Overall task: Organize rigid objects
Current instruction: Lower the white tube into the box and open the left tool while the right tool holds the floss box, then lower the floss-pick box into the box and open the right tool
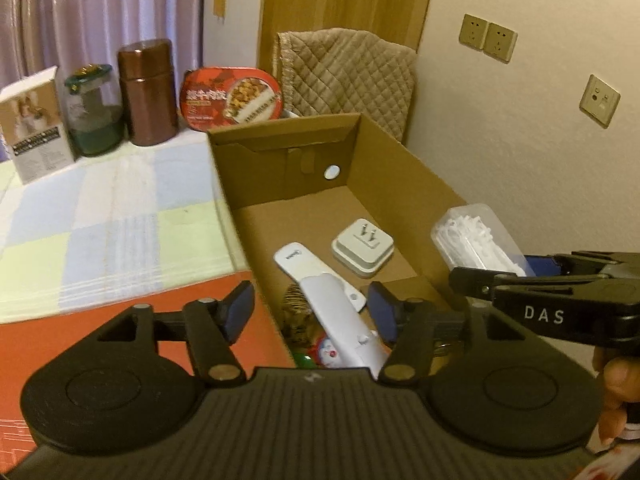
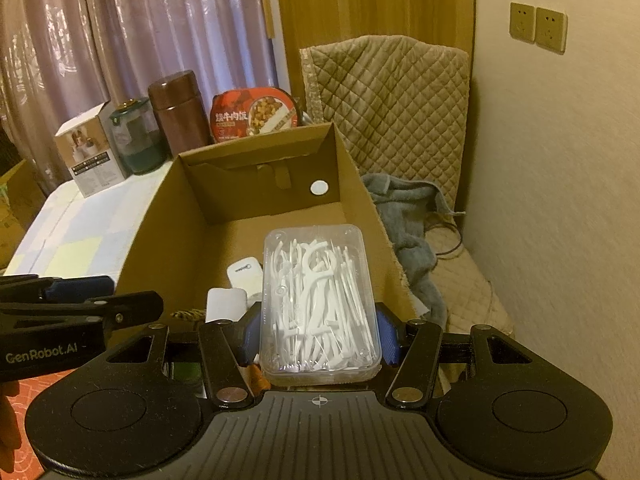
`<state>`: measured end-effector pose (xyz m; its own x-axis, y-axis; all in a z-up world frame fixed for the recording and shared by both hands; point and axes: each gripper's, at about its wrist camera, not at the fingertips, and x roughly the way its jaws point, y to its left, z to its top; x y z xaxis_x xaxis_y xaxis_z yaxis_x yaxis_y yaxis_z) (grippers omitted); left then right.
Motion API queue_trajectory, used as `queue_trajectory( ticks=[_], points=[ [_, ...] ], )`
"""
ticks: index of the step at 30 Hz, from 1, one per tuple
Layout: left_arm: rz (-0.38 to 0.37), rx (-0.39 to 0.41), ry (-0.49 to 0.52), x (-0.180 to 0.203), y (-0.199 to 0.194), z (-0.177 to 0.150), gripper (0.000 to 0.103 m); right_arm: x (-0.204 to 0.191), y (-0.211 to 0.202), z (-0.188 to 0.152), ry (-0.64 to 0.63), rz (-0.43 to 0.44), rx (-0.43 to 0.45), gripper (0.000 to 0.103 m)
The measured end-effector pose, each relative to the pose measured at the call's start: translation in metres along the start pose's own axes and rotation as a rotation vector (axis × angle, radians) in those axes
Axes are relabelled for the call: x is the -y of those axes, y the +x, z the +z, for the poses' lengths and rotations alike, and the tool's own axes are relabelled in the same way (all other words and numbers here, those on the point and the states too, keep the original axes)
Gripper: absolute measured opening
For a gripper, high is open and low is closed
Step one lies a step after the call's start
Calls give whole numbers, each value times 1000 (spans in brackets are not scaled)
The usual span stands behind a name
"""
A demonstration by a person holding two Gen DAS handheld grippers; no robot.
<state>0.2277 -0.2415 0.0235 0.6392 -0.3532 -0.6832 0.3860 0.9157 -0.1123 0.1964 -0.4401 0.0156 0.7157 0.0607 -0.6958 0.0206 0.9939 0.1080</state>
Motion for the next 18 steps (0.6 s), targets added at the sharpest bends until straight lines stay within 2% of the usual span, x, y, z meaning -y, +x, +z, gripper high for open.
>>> queue_trajectory(
  ticks=[4,7,18],
  points=[
    [18,17,-5,-5,-11,-2,71,-8,-3,1,-8,6,-2,53],
    [22,30,-5,-7,-20,-3,75,-14,-7,1,-14,8,0,53],
    [48,51,-21,-16,-30,-5,83,-26,-5,2,-23,12,-12,53]
  ],
)
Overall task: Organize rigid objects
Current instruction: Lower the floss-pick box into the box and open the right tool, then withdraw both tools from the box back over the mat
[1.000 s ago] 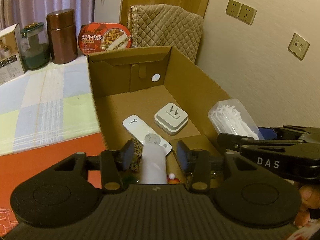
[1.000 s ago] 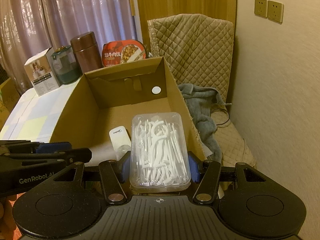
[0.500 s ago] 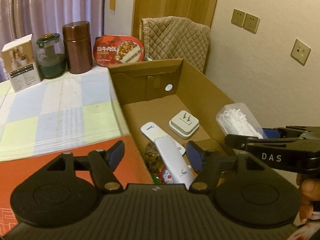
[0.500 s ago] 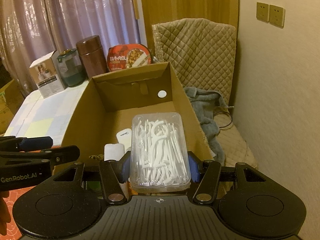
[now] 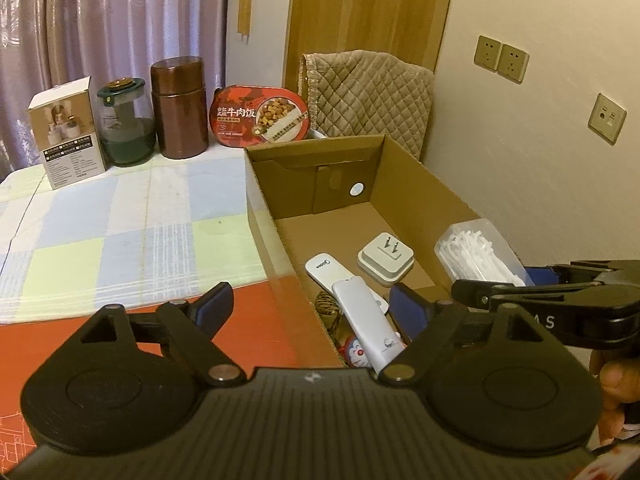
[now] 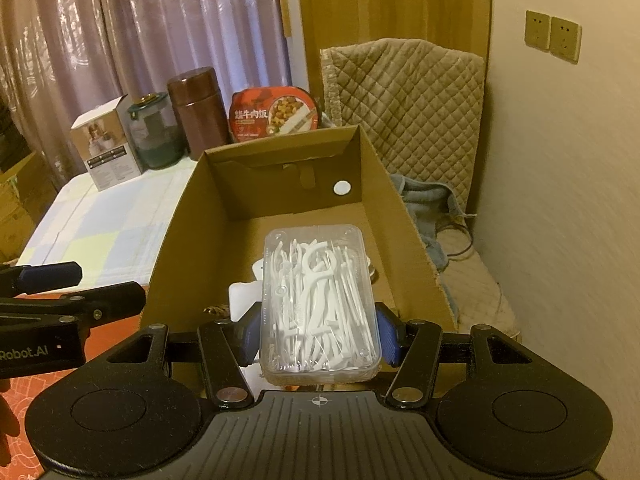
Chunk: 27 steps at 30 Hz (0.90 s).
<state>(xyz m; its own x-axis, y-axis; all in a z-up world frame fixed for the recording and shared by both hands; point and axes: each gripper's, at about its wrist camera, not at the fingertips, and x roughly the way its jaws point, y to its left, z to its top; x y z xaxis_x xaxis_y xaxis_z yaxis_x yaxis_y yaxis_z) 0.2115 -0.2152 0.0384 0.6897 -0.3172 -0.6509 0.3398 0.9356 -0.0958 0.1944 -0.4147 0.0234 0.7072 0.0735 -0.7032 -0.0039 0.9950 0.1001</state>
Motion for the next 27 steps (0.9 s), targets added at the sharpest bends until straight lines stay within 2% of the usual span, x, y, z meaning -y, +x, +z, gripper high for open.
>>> queue_trajectory(
  ticks=[8,15,18,19,22,27],
  points=[
    [48,32,-5,-8,3,-2,87,-2,14,-2,7,11,-23,53],
    [82,7,-31,-18,12,-5,88,0,27,-6,17,6,-50,53],
    [83,-3,-32,-20,13,-9,88,3,34,-6,31,38,-58,54],
    [83,-7,-29,-21,14,-9,88,4,35,-5,29,43,-47,55],
    [79,-15,-35,-21,12,-11,88,4,27,1,20,21,21,76],
    [85,-10,-49,-21,-1,-12,88,5,7,8,21,21,41,77]
  ],
)
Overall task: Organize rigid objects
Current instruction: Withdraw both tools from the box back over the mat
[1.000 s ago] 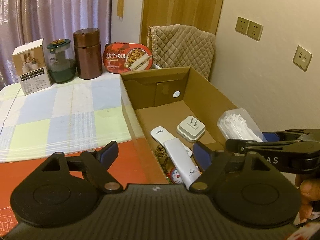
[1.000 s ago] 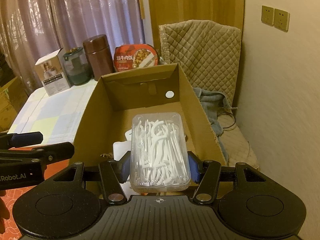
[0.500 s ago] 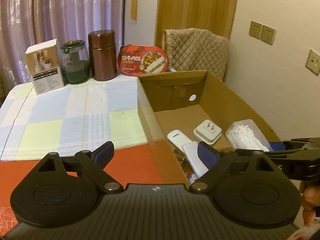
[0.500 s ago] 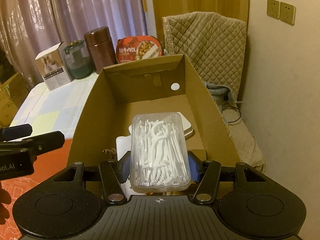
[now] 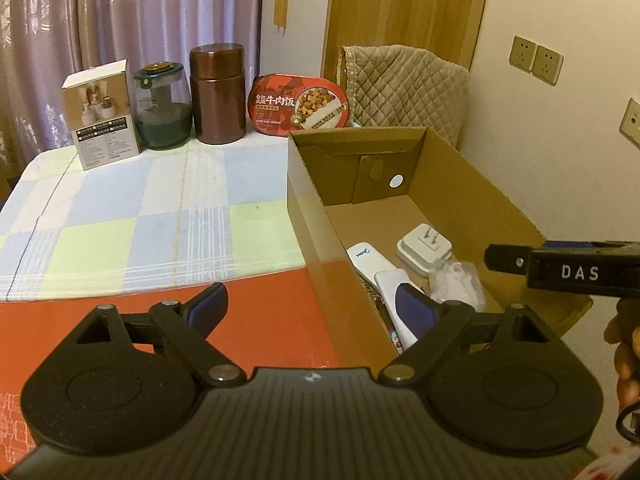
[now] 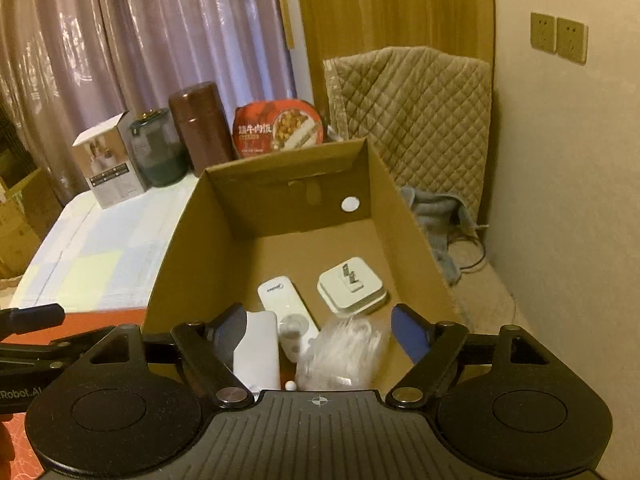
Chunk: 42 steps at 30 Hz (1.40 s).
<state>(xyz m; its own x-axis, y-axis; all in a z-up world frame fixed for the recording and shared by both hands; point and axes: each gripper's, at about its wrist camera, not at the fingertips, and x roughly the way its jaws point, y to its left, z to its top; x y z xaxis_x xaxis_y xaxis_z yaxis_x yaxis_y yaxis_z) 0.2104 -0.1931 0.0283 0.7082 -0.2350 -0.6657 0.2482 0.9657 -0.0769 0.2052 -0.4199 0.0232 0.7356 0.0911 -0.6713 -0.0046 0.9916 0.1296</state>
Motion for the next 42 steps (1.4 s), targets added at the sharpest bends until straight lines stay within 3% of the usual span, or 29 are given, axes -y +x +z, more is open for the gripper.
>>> queue_trajectory(
  ticks=[16,42],
  points=[
    [-8,19,-32,6,-77,-14,88,-14,-76,-21,-7,-36,-42,77],
    [-9,-14,-61,28,-158,-87,89,-13,-171,-102,-3,-27,-17,77]
  ],
)
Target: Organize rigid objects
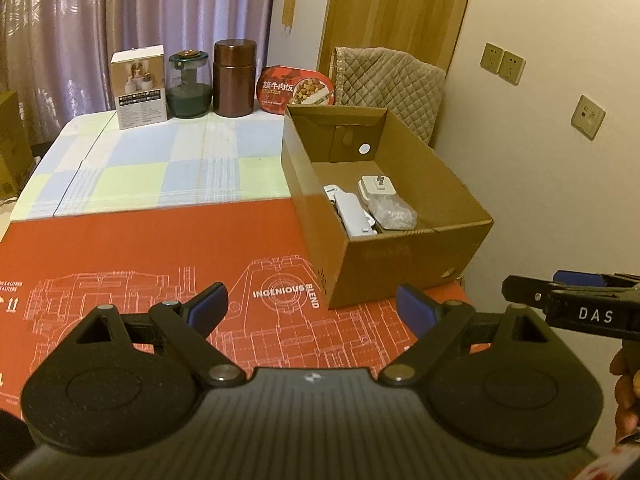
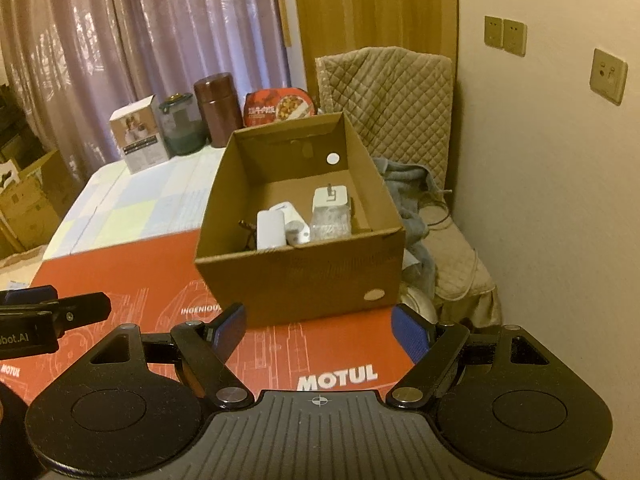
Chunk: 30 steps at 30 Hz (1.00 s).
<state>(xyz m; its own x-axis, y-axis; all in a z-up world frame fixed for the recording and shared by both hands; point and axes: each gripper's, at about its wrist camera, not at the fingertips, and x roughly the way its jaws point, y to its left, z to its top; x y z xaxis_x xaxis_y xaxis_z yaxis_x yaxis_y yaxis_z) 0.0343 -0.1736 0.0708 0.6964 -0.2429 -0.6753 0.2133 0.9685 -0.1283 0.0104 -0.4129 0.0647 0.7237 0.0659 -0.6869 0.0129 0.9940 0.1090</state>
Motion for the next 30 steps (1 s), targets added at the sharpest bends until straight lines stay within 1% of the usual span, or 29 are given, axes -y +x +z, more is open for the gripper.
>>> queue_trajectory(
  ticks=[4,10,30],
  points=[
    [24,16,-12,0,-8,-7,89,-3,-5,-9,1,7,0,77],
    [32,15,-5,0,-10,-12,89,-10,-10,-15,-13,19,4,77],
    [33,19,-4,5,-13,-21,89,-18,-12,-23,-59,16,9,77]
  ],
)
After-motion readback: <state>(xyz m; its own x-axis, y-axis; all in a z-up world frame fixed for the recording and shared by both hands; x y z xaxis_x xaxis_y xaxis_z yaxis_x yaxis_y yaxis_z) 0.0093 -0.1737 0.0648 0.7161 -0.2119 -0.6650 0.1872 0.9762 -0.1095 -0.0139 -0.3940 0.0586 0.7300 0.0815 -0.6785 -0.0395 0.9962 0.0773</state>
